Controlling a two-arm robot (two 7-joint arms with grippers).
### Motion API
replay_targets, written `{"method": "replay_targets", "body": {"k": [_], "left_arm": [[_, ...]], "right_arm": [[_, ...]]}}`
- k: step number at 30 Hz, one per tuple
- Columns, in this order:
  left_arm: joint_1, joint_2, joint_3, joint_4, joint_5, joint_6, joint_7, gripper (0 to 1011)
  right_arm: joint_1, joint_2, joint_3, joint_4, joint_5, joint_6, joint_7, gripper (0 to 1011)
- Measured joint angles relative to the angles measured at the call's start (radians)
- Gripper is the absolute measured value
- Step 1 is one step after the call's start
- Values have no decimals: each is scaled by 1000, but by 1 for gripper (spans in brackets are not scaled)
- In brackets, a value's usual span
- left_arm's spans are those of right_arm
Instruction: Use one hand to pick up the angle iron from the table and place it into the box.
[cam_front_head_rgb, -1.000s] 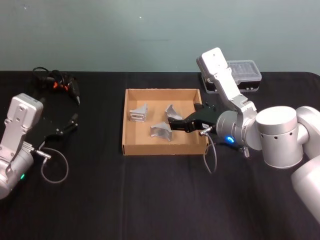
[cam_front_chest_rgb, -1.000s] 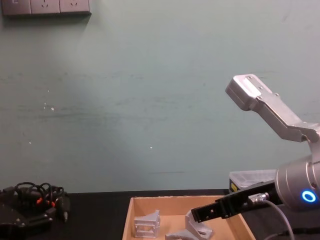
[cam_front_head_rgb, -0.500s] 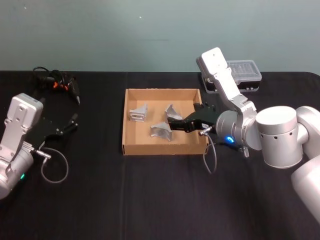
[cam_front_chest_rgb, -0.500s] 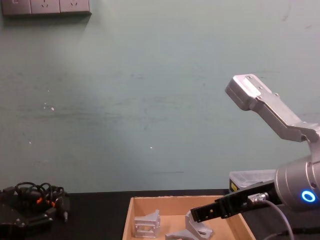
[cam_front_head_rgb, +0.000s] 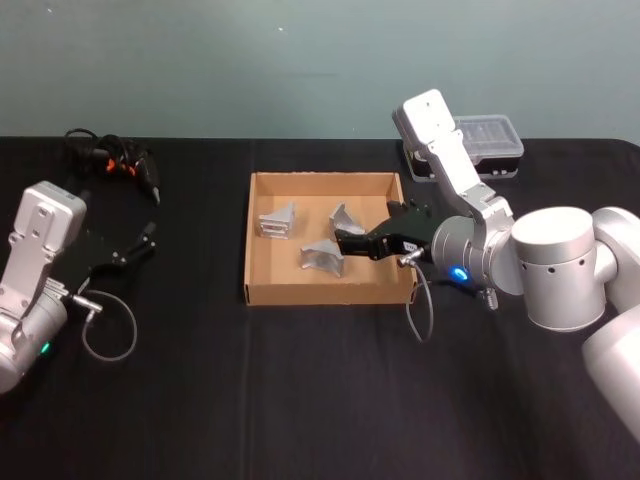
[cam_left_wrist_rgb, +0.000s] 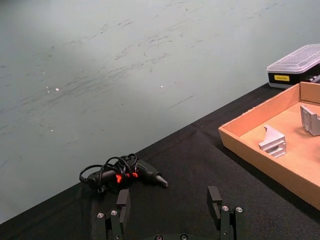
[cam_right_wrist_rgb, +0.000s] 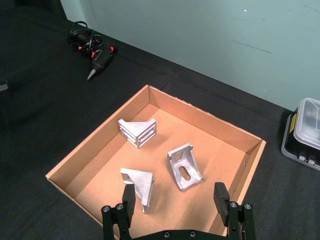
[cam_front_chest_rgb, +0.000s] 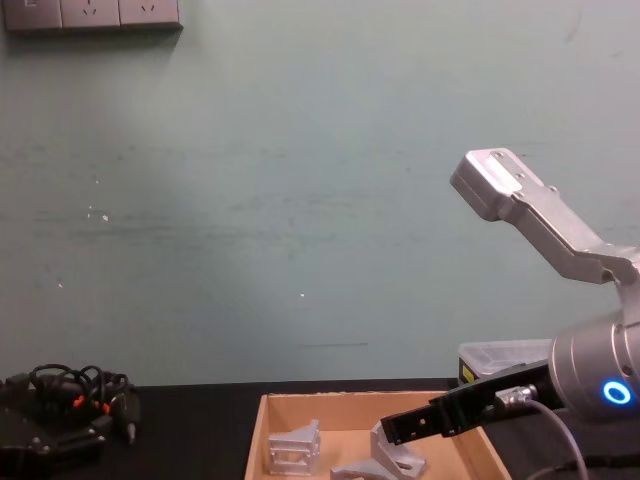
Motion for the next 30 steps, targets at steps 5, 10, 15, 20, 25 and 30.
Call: {"method": "replay_targets", "body": {"k": [5,10,15,20,25,30], "left_arm": [[0,0,0,0,0,0,0,1011],[0,0,0,0,0,0,0,1011],[0,0,0,0,0,0,0,1011],[0,0,0,0,0,0,0,1011],[0,0,0,0,0,0,0,1011],[0,0,0,0,0,0,0,1011]], "right_arm": [[0,0,0,0,0,0,0,1002],[0,0,0,0,0,0,0,1002],[0,0,0,0,0,0,0,1002],[0,0,0,0,0,0,0,1002],[0,0,0,0,0,0,0,1002],[0,0,0,0,0,0,0,1002]]}}
